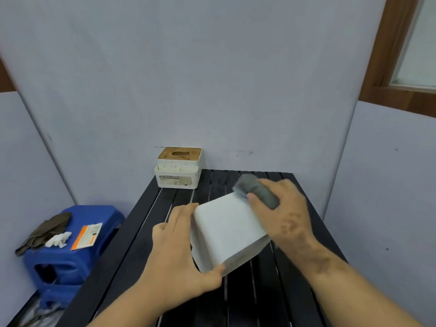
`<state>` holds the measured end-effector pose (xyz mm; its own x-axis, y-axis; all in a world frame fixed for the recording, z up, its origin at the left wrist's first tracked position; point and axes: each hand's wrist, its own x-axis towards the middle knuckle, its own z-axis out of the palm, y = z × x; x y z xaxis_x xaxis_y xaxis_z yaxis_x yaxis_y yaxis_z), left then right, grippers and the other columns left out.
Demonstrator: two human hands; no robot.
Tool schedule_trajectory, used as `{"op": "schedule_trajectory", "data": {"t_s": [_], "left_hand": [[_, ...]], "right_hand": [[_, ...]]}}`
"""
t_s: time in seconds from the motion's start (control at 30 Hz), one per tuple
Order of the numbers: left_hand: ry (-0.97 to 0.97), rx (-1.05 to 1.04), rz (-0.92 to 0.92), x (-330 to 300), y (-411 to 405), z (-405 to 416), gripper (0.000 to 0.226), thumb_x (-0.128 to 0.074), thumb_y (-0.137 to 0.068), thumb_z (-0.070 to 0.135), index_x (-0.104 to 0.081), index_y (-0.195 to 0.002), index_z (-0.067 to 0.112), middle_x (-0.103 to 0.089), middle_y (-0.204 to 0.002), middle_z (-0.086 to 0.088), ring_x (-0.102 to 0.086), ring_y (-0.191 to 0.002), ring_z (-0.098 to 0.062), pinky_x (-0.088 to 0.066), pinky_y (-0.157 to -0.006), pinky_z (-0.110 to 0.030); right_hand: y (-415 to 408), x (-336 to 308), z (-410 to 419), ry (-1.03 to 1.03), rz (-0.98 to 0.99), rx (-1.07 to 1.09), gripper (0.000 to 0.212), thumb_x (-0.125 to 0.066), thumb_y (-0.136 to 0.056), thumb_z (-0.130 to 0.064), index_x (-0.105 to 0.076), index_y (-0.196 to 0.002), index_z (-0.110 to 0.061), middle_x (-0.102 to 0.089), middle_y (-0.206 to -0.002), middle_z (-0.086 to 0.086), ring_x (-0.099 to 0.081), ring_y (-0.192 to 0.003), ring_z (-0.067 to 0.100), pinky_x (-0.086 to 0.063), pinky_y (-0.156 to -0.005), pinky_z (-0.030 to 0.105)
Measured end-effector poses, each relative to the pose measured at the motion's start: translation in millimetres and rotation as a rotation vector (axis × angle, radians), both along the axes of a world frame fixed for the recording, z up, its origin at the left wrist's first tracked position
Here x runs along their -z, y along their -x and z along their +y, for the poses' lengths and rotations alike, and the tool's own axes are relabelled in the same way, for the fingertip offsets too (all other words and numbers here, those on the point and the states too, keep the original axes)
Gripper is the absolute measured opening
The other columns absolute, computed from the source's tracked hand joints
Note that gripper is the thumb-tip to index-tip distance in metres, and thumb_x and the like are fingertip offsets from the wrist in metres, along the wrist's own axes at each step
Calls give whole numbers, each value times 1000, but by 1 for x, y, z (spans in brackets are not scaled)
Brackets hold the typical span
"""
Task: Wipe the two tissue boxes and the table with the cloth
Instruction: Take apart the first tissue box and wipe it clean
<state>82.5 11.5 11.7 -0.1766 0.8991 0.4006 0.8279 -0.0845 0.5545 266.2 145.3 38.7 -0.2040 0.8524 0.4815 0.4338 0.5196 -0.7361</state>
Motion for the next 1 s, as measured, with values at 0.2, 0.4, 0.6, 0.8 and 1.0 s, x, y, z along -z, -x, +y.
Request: {"op": "schedule_trajectory", "data": {"t_s": [0.2,0.4,0.6,0.8,1.0], "left_hand": [[76,17,7,-1,6,0,103,-77,-52,66,-16,-134,54,-25,-129,40,-30,-116,-8,-38,-83,-24],[146,-13,-51,-3,20,9,100,-84,-61,54,-14,-133,58,-27,-124,43,-32,-120,-11,-30,-87,-25],[263,-18,-134,-1,32,20,108,-78,-62,62,-14,-147,45,-33,-141,25,-34,-137,-19,-34,-106,-40],[294,-28,-48,-27,14,17,120,-77,-70,67,1,-156,39,-14,-160,19,-14,-148,-27,-24,-118,-57],[394,78,438,-70,-45,72,107,-63,-78,73,-15,-158,22,-30,-157,4,-28,-146,-22,-11,-120,-54]], "right_hand": [[-24,2,4,317,267,-35,11,-74,-89,-32,-68,-81,-38,-70,-75,-3,-69,-67,20,-61,-51,38],[-53,19,2,441,75,-49,18,-69,-93,-32,-74,-83,-18,-66,-65,14,-59,-50,14,-52,-46,24],[-73,15,-5,373,9,-46,9,-75,-88,-32,-76,-80,-28,-72,-69,4,-70,-63,22,-60,-59,33],[-87,2,-8,335,-1,-61,3,-76,-87,-30,-75,-85,-29,-71,-66,-6,-68,-58,11,-54,-50,23],[-92,-5,-1,331,-10,-19,9,-76,-87,-27,-73,-79,-25,-71,-66,2,-63,-51,10,-49,-44,17]]}}
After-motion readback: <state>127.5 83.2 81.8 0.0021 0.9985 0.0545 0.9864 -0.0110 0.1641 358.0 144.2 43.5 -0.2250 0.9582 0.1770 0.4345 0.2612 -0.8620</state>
